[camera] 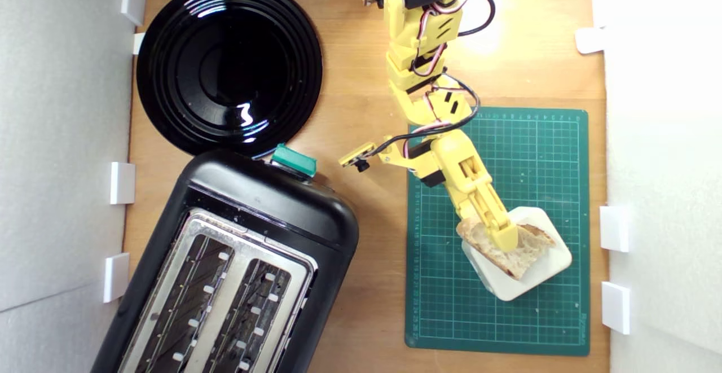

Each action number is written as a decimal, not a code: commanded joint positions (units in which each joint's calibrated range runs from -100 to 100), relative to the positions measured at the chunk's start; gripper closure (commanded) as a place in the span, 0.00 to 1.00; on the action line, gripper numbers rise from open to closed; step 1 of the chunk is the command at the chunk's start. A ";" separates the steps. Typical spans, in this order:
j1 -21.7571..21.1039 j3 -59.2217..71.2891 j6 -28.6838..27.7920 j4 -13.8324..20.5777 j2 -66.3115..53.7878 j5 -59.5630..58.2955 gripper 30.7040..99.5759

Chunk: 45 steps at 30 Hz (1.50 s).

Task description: Pick bread and place in toaster

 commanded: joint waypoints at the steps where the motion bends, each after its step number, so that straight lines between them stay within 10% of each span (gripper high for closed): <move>1: -0.28 -2.28 -0.15 -0.64 -1.14 -1.63 0.02; 28: -0.12 -1.92 -0.26 -4.45 -3.05 -1.46 0.64; 45: -0.04 -1.01 -0.21 -4.35 -12.37 -1.46 0.67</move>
